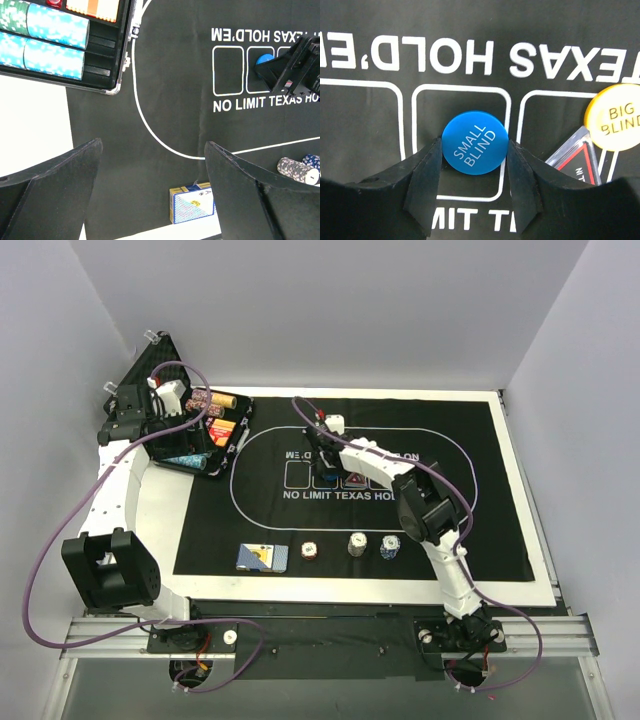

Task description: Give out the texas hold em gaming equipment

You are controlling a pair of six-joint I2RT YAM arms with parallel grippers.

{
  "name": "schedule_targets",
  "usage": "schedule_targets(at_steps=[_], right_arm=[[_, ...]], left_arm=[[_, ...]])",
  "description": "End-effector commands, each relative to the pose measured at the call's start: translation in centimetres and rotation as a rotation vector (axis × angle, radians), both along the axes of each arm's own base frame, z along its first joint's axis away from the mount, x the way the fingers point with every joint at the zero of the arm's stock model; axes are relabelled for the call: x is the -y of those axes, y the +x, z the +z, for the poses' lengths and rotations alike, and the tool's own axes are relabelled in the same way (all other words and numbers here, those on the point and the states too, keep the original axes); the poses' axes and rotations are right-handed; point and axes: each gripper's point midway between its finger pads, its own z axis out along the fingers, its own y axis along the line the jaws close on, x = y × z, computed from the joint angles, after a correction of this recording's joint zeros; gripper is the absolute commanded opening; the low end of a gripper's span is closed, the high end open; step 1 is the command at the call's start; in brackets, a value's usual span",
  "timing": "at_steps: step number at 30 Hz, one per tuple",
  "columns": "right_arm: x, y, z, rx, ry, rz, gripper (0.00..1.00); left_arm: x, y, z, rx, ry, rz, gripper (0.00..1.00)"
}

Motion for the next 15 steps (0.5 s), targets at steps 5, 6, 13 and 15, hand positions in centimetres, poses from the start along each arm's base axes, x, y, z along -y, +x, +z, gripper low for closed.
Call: schedule_targets(at_steps=[5, 6, 13, 15], right_arm=[[-2.7, -4.6, 0.0, -0.06, -0.027, 0.081, 0.31], [-3.2, -4.7, 0.0, -0.059, -0.026, 0.091, 0.3], [-10.6, -7.3, 0.9, -0.031, 0.063, 0.214, 0.26], [-12.9, -8.1, 1.5, -0.025, 0.113, 0.251, 0.26]], left_arm=[[-0.8, 0.1, 2.9, 0.082, 0.023, 0.018, 0.95], [-0.8, 0.0, 2.7, 0.079, 0.025, 0.018, 0.95], [-1.9, -0.2, 1.9, 0.06, 0.043, 0.042, 0.95], [-2.6, -0.3, 1.7, 0.056, 0.044, 0.061, 0.95]])
